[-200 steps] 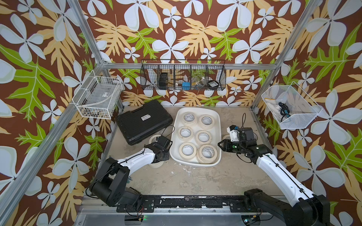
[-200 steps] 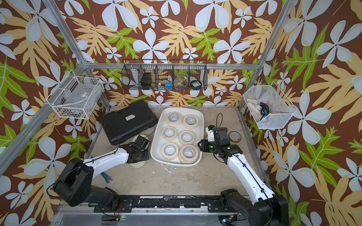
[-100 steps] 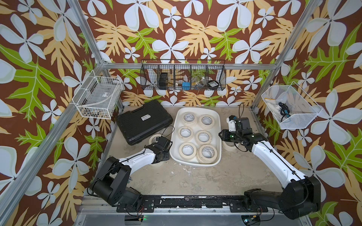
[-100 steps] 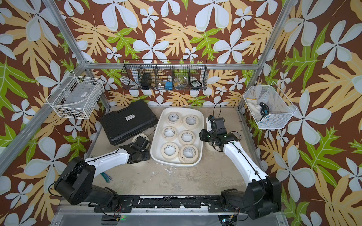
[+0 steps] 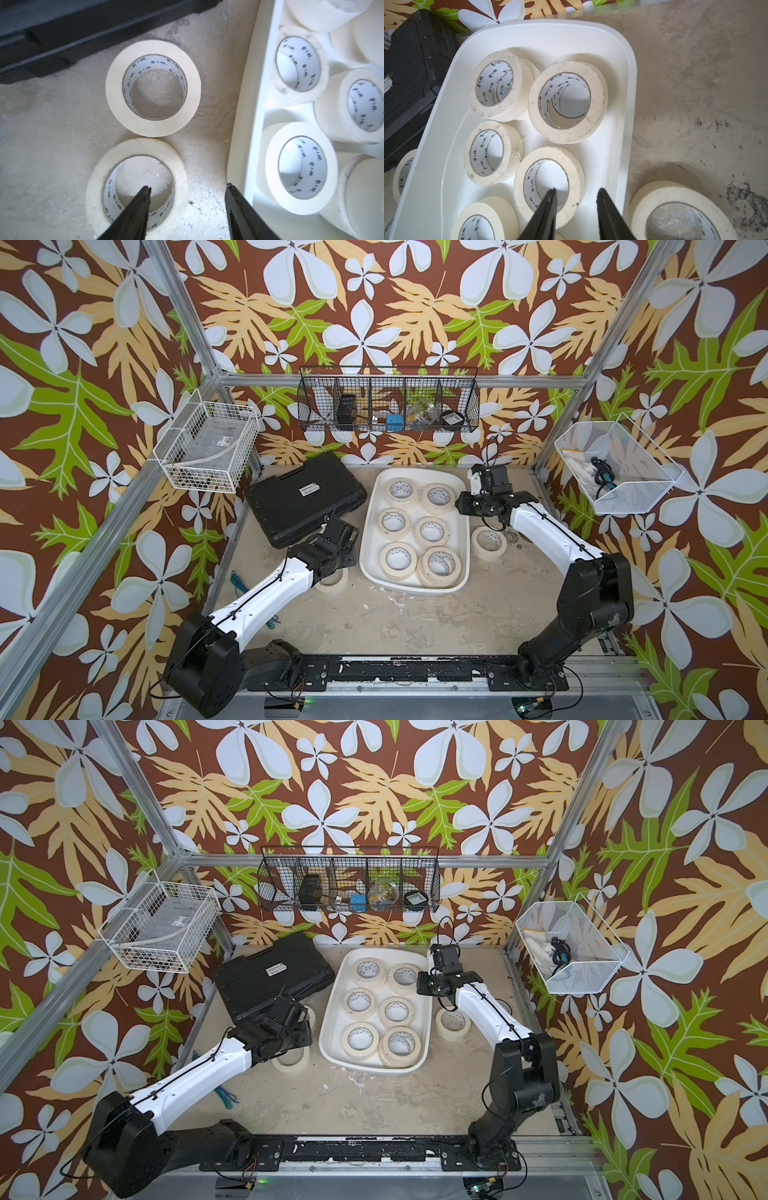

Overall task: Take out the art tape in the storage box
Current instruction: Place the art tape at the center of the board.

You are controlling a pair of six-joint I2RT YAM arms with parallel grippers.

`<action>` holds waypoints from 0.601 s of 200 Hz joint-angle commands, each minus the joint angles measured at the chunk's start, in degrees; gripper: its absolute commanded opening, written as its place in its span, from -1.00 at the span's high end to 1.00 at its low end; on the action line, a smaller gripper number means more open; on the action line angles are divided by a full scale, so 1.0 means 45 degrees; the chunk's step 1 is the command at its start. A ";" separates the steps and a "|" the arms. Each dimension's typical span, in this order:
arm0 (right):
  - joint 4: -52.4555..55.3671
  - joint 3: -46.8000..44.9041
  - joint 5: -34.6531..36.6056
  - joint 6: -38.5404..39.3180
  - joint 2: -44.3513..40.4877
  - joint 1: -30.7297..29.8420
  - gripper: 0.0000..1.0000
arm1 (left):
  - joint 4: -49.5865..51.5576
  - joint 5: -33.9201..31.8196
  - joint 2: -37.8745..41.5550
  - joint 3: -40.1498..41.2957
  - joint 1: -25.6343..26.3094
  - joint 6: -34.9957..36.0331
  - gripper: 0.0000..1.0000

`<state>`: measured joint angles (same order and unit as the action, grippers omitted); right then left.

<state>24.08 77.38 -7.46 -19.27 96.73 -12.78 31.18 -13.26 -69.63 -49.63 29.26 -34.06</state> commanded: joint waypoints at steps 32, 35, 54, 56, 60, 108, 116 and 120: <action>0.0539 0.2152 0.0727 0.0107 0.2205 -0.0012 0.28 | 0.1152 0.0409 0.2154 -0.0601 -0.0036 0.0588 -0.36; 0.0567 0.2273 0.0739 0.0120 0.2317 -0.0003 0.28 | 0.1174 0.0417 0.2250 -0.0628 -0.0036 0.0611 -0.37; 0.0743 0.3017 0.0819 0.0146 0.2983 -0.0013 0.29 | 0.1377 0.0504 0.2693 -0.0652 -0.0037 0.0662 -0.38; 0.0778 0.3101 0.0834 0.0152 0.3062 -0.0003 0.29 | 0.1398 0.0529 0.2722 -0.0652 -0.0036 0.0657 -0.38; 0.0817 0.3248 0.0855 0.0172 0.3177 -0.0007 0.29 | 0.1425 0.0528 0.2787 -0.0633 -0.0036 0.0700 -0.38; 0.1109 0.4571 0.0940 0.0355 0.4468 -0.0012 0.29 | 0.1548 0.0487 0.3080 -0.0308 -0.0036 0.0869 -0.38; 0.1185 0.4763 0.0942 0.0411 0.4672 -0.0006 0.29 | 0.1548 0.0529 0.3085 -0.0285 -0.0036 0.0852 -0.38; 0.1235 0.4871 0.0936 0.0442 0.4767 0.0005 0.29 | 0.1533 0.0571 0.3076 -0.0281 -0.0036 0.0866 -0.38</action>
<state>27.97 97.23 -4.12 -18.37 116.33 -12.75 37.63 -11.51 -55.94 -51.13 29.26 -31.16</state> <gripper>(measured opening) 0.356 0.690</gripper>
